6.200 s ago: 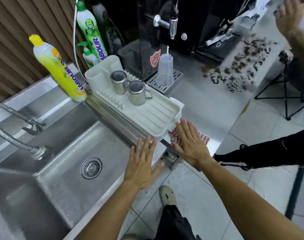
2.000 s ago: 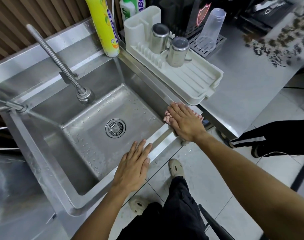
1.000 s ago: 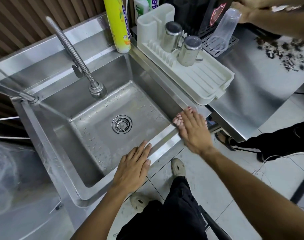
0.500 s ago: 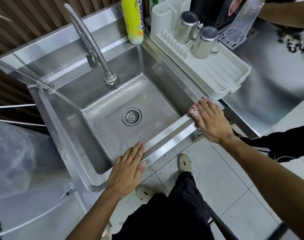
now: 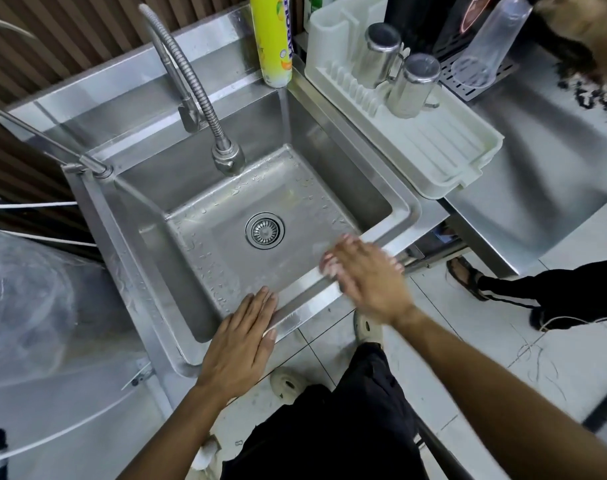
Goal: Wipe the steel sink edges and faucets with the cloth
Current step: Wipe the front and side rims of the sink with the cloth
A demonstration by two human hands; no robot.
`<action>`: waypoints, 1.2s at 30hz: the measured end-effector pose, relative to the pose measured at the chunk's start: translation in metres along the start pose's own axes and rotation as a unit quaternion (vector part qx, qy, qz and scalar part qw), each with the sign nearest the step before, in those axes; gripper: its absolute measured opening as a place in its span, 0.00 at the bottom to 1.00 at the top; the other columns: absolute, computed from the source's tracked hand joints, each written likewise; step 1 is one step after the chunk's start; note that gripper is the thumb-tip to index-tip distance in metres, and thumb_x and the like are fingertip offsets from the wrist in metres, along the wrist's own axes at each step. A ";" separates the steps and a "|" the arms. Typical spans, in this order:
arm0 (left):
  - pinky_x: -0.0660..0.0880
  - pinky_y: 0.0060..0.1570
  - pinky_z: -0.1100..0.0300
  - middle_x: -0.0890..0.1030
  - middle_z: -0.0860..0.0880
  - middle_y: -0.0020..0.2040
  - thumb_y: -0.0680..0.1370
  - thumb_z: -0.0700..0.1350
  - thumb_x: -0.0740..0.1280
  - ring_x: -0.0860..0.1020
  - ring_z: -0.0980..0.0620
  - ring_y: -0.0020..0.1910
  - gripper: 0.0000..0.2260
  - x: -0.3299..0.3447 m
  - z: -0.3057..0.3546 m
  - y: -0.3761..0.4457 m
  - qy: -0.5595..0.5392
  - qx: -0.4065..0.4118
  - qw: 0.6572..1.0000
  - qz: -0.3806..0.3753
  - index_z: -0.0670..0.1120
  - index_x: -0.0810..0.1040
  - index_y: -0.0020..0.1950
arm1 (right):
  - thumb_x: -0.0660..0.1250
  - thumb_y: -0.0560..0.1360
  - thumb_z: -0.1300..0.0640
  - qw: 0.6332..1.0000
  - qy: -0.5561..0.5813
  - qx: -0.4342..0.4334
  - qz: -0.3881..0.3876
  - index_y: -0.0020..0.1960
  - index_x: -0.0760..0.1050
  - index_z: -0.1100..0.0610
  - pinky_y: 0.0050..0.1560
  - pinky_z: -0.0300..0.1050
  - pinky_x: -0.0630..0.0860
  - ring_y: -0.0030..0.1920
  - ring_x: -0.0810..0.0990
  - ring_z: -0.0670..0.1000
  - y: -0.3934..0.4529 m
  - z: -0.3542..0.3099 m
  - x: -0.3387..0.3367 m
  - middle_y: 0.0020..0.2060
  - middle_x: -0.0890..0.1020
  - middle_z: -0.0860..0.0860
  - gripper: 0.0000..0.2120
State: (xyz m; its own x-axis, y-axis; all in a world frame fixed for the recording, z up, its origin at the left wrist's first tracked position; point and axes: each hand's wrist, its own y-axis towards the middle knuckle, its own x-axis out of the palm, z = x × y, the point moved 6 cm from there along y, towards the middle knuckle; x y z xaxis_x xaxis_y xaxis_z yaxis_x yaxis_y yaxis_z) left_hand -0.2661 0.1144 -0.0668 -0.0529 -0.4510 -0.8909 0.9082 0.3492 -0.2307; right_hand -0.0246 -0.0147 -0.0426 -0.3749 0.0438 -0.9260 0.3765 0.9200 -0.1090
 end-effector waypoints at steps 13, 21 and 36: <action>0.66 0.72 0.51 0.52 0.58 0.84 0.85 0.55 0.49 0.62 0.53 0.79 0.27 -0.005 0.002 0.001 0.004 -0.006 1.000 0.019 0.55 0.51 0.84 | 0.42 0.86 0.43 0.971 -0.032 0.223 0.081 0.83 0.55 0.57 0.82 0.55 0.41 0.83 0.46 0.57 0.010 0.090 -0.040 0.83 0.54 0.55 0.30; 0.69 0.70 0.52 0.55 0.56 0.84 0.86 0.55 0.49 0.64 0.53 0.77 0.26 -0.007 0.004 0.001 0.010 -0.019 1.000 0.015 0.53 0.53 0.84 | 0.44 0.87 0.45 1.000 0.001 0.022 0.007 0.83 0.58 0.54 0.81 0.59 0.50 0.83 0.50 0.54 -0.017 -0.093 0.038 0.82 0.58 0.52 0.27; 0.39 0.80 0.44 0.45 0.51 0.85 0.86 0.59 0.44 0.42 0.47 0.84 0.28 -0.010 -0.035 -0.032 0.087 -0.034 0.996 -0.008 0.51 0.47 0.85 | 0.45 0.86 0.47 0.993 -0.034 0.106 0.040 0.81 0.60 0.56 0.82 0.56 0.45 0.82 0.55 0.58 -0.005 -0.028 0.005 0.81 0.62 0.55 0.27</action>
State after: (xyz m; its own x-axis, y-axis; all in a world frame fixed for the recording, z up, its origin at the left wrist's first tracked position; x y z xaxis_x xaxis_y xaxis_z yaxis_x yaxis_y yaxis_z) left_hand -0.3098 0.1369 -0.0640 -0.1427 -0.3104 -0.9398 0.8767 0.4012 -0.2656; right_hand -0.0518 -0.0085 -0.0367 -0.2825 0.0802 -0.9559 0.5747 0.8120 -0.1017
